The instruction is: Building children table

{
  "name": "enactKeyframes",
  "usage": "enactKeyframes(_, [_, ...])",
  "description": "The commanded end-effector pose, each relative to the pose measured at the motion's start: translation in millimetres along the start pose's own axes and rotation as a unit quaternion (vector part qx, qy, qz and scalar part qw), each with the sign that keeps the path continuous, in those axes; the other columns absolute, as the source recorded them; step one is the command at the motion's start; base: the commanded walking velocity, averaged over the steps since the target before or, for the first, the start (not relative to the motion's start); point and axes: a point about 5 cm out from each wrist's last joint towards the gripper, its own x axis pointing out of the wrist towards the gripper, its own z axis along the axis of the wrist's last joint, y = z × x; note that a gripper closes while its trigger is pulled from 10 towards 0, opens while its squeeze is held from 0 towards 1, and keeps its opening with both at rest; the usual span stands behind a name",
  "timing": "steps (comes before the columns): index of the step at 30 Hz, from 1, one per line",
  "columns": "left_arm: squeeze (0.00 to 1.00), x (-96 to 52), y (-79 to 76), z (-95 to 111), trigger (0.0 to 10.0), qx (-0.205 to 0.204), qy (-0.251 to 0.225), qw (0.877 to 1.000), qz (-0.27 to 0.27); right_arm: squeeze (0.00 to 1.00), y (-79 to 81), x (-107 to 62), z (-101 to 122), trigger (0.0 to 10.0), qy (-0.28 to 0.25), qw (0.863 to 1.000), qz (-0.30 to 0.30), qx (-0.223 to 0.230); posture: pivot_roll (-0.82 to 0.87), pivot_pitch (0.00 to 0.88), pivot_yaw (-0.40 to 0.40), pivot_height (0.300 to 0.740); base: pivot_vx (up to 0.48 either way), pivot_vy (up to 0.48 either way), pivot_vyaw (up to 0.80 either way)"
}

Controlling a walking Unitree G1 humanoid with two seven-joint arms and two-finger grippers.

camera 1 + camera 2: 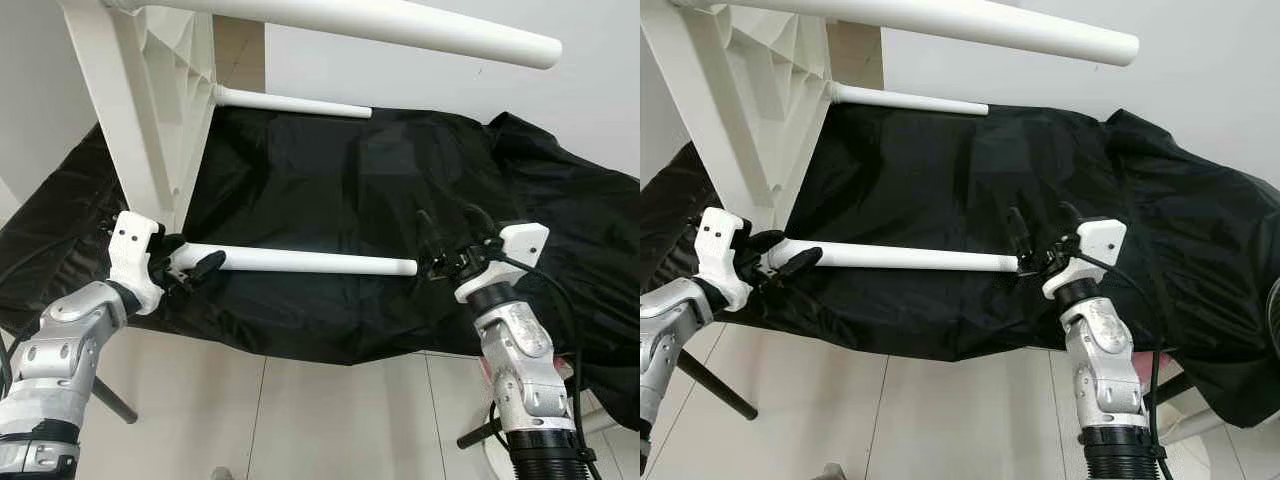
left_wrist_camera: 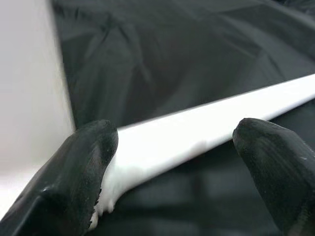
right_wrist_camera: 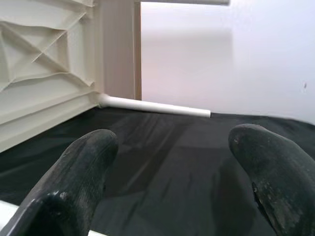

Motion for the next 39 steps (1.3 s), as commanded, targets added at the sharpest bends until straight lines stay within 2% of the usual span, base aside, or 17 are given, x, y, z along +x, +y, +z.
enactKeyframes(1, [0.00,-2.7,2.9,-6,10.0,-0.015,0.007,0.999,0.033,0.00,-0.5,-1.9,2,10.0,-0.003,1.000,0.006,-0.017,0.01,0.000,-0.035,0.740,0.000,0.000,0.00])
enactKeyframes(3, [0.00,-8.1,-13.0,-15,10.0,-0.030,0.011,0.999,0.013,0.00,-0.1,-2.8,7,10.0,-0.014,0.999,0.014,-0.036,0.00,0.000,-0.030,0.740,0.000,0.000,0.00])
enactKeyframes(6, [0.00,-10.0,-20.8,-18,10.0,-0.035,0.012,0.999,0.004,0.00,-0.4,-3.0,9,10.0,-0.020,0.999,0.016,-0.038,0.00,0.000,-0.030,0.740,0.000,0.000,0.00])
enactKeyframes(8, [0.00,-11.6,-39.5,-23,10.0,-0.054,0.024,0.998,-0.009,0.00,-1.0,-3.2,14,10.0,-0.031,0.999,0.015,-0.036,0.01,0.000,-0.036,0.740,0.000,0.000,0.00])
enactKeyframes(9, [0.00,-11.6,-39.5,-23,10.0,-0.054,0.024,0.998,-0.009,0.00,-1.0,-3.2,14,10.0,-0.031,0.999,0.015,-0.036,0.01,0.000,-0.036,0.740,0.000,0.000,0.00])
enactKeyframes(11, [0.00,-10.1,-58.8,-23,10.0,-0.066,0.040,0.997,-0.025,0.00,-0.7,-2.5,16,10.0,-0.036,0.998,0.020,-0.052,0.01,0.000,-0.035,0.740,0.000,0.000,0.00])
enactKeyframes(12, [0.00,-10.1,-58.8,-23,10.0,-0.066,0.040,0.997,-0.025,0.00,-0.7,-2.5,16,10.0,-0.036,0.998,0.020,-0.052,0.01,0.000,-0.035,0.740,0.000,0.000,0.00])
enactKeyframes(13, [0.00,-7.2,-70.2,-22,10.0,-0.089,0.039,0.994,-0.041,0.00,-0.7,-1.1,18,10.0,-0.038,0.997,0.020,-0.069,0.01,0.000,-0.033,0.740,0.000,0.000,0.00])
enactKeyframes(18, [0.00,-2.4,-84.8,-23,10.0,-0.123,0.043,0.989,-0.063,0.00,-1.4,0.9,22,10.0,-0.044,0.994,0.016,-0.095,0.01,0.000,-0.032,0.740,0.000,0.000,0.00])
enactKeyframes(21, [0.00,6.4,-104.9,-25,10.0,-0.155,0.043,0.985,-0.067,0.00,-4.1,2.2,32,10.0,-0.064,0.991,0.001,-0.121,0.01,0.000,-0.030,0.740,0.000,0.000,0.00])
enactKeyframes(26, [0.00,18.2,-116.5,-15,10.0,-0.179,0.024,0.982,-0.049,0.00,-3.9,2.8,35,10.0,-0.069,0.990,0.000,-0.122,0.01,0.000,-0.025,0.740,0.000,0.000,0.00])
enactKeyframes(28, [0.00,18.2,-116.5,-15,10.0,-0.179,0.024,0.982,-0.049,0.00,-3.9,2.8,35,10.0,-0.069,0.990,0.000,-0.122,0.01,0.000,-0.025,0.740,0.000,0.000,0.00])
enactKeyframes(30, [0.00,24.3,-119.8,-9,10.0,-0.197,0.013,0.980,-0.030,0.00,-2.8,2.7,36,10.0,-0.072,0.990,0.000,-0.125,0.01,0.000,-0.021,0.740,0.000,0.000,0.00])
enactKeyframes(36, [0.00,25.6,-134.5,-2,10.0,-0.182,0.005,0.982,-0.055,0.00,0.0,2.1,38,10.0,-0.080,0.986,0.002,-0.147,0.01,0.000,-0.019,0.740,0.000,0.000,0.00])
enactKeyframes(37, [0.00,23.6,-137.2,-2,10.0,-0.133,-0.009,0.989,-0.070,0.00,-0.5,1.5,37,10.0,-0.077,0.987,-0.003,-0.138,0.01,0.000,-0.019,0.740,0.000,0.000,0.00])
enactKeyframes(38, [0.00,23.6,-137.2,-2,10.0,-0.133,-0.009,0.989,-0.070,0.00,-0.5,1.5,37,10.0,-0.077,0.987,-0.003,-0.138,0.01,0.000,-0.019,0.740,0.000,0.000,0.00])
enactKeyframes(39, [0.00,21.4,-140.2,-2,10.0,-0.096,-0.020,0.992,-0.081,0.00,-0.6,0.6,34,10.0,-0.074,0.990,-0.007,-0.123,0.02,0.000,-0.034,0.740,0.000,0.000,0.00])
